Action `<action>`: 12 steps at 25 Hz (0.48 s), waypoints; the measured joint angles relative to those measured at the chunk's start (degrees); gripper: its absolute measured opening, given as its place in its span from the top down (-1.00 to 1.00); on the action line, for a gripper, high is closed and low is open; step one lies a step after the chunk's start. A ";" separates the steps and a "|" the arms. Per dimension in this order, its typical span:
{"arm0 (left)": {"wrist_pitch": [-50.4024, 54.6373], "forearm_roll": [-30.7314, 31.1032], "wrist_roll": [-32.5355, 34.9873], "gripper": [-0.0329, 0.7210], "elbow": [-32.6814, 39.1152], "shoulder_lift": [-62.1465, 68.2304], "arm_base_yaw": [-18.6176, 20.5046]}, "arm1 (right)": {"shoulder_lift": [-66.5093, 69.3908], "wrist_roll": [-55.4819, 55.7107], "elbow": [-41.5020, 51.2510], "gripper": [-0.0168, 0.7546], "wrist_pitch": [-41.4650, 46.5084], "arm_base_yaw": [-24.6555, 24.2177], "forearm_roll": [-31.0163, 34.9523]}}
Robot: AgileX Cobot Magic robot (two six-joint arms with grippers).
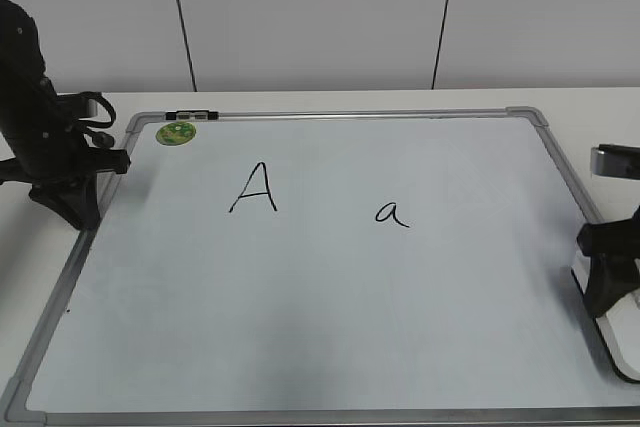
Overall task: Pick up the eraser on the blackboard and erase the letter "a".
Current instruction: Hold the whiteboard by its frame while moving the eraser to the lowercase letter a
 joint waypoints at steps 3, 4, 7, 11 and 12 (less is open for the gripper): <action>0.00 0.00 0.00 0.74 0.00 0.00 0.00 | 0.00 0.22 -3.52 -0.41 2.05 1.68 -0.02; 0.00 0.00 0.00 0.74 0.00 0.00 0.00 | 0.11 0.42 -4.54 -0.41 2.74 2.38 -0.02; 0.00 0.00 0.00 0.74 0.00 0.00 0.00 | 2.19 1.31 -8.45 -0.41 5.60 5.15 -0.73; 0.00 0.00 0.00 0.74 0.00 0.00 0.00 | 5.94 2.48 -13.97 -0.41 9.00 8.25 -2.16; 0.00 -0.10 0.00 0.74 0.00 0.00 0.00 | 6.79 2.75 -15.54 -0.41 9.62 8.86 -2.25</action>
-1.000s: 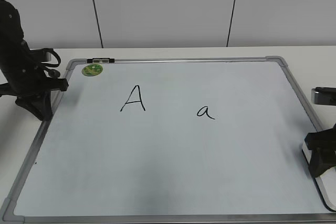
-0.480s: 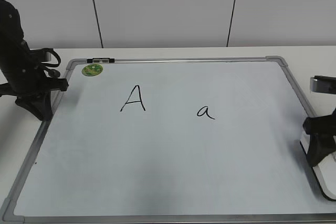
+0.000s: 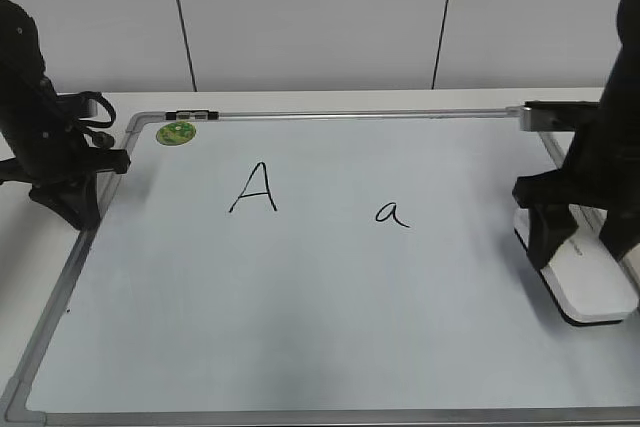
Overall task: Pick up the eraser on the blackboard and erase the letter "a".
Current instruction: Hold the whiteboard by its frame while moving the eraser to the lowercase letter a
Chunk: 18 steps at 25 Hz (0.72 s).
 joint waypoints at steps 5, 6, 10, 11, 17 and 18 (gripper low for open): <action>0.00 0.00 0.00 0.74 0.00 0.00 0.00 | 4.33 0.50 -7.75 -0.41 2.16 3.24 -0.33; 0.00 0.00 0.00 0.74 0.00 0.00 0.00 | 5.13 0.50 -8.92 -0.41 2.15 3.44 -0.33; 0.00 0.00 0.00 0.74 0.00 0.00 0.00 | 10.65 1.18 -16.28 -0.41 2.30 5.97 -0.60; 0.00 0.00 0.00 0.74 0.00 0.00 0.00 | 12.38 1.31 -18.17 -0.41 2.30 6.43 -0.60; 0.02 0.00 0.00 0.73 0.00 0.00 0.00 | 17.75 1.75 -25.05 -0.41 2.53 7.55 -0.21; 0.02 0.00 0.00 0.72 0.00 0.00 0.00 | 18.35 1.75 -25.75 -0.41 2.53 7.55 -0.21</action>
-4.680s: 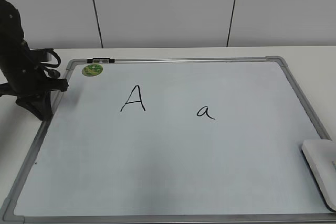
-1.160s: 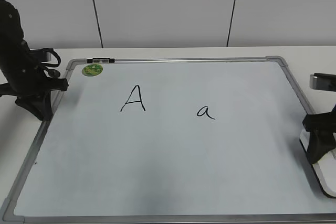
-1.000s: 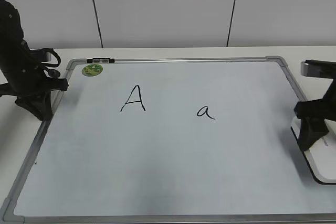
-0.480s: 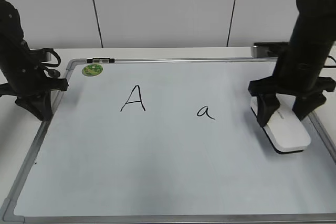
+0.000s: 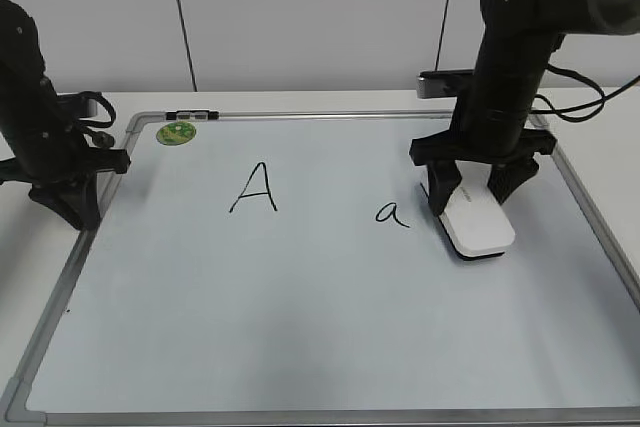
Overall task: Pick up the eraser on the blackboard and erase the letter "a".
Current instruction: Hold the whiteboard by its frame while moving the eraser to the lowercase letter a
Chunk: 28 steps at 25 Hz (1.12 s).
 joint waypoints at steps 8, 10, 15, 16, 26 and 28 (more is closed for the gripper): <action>0.10 0.00 0.00 0.72 -0.05 0.00 0.00 | 2.92 0.00 -1.06 -0.41 0.12 0.00 1.61; 0.10 0.00 0.00 0.72 -0.05 0.00 0.00 | 2.92 0.00 -1.06 -0.41 0.12 0.00 1.70; 0.10 0.00 0.00 0.71 -0.05 0.00 0.00 | 3.32 0.11 -1.19 -0.41 0.12 0.00 2.04; 0.10 0.00 0.00 0.71 -0.05 0.00 0.00 | 3.42 0.11 -1.29 -0.41 0.12 0.08 2.04; 0.10 0.00 0.00 0.71 -0.05 0.00 0.00 | 5.90 0.44 -5.44 -0.41 1.96 5.13 -0.44; 0.10 0.00 0.00 0.71 -0.05 0.00 0.00 | 6.41 0.44 -6.31 -0.41 2.04 6.82 -0.44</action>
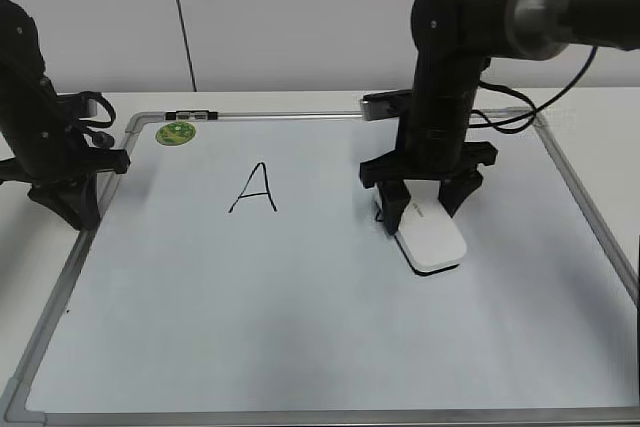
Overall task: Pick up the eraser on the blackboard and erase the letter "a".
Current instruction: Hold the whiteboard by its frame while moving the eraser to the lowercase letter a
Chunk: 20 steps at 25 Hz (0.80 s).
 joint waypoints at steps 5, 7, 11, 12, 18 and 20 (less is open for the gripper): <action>0.00 0.00 0.00 0.70 0.00 0.00 0.00 | 1.07 0.03 -1.52 -0.41 0.18 2.60 -0.01; 0.00 0.00 0.00 0.70 0.00 0.00 0.00 | 1.33 0.03 -1.76 -0.41 0.27 2.96 -0.28; 0.00 0.00 0.00 0.69 0.00 0.00 0.00 | 1.54 0.49 -1.99 -0.41 0.54 3.05 -1.26; 0.00 0.00 0.00 0.69 0.00 0.00 0.00 | 1.66 0.64 -2.08 -0.41 0.54 3.05 -1.53; 0.00 0.00 0.00 0.69 0.00 0.09 0.00 | 1.65 0.52 -2.11 -0.41 0.67 -0.03 1.29; 0.00 0.00 0.00 0.69 0.00 0.09 0.00 | 1.55 0.77 -2.11 -0.41 0.67 -1.19 3.02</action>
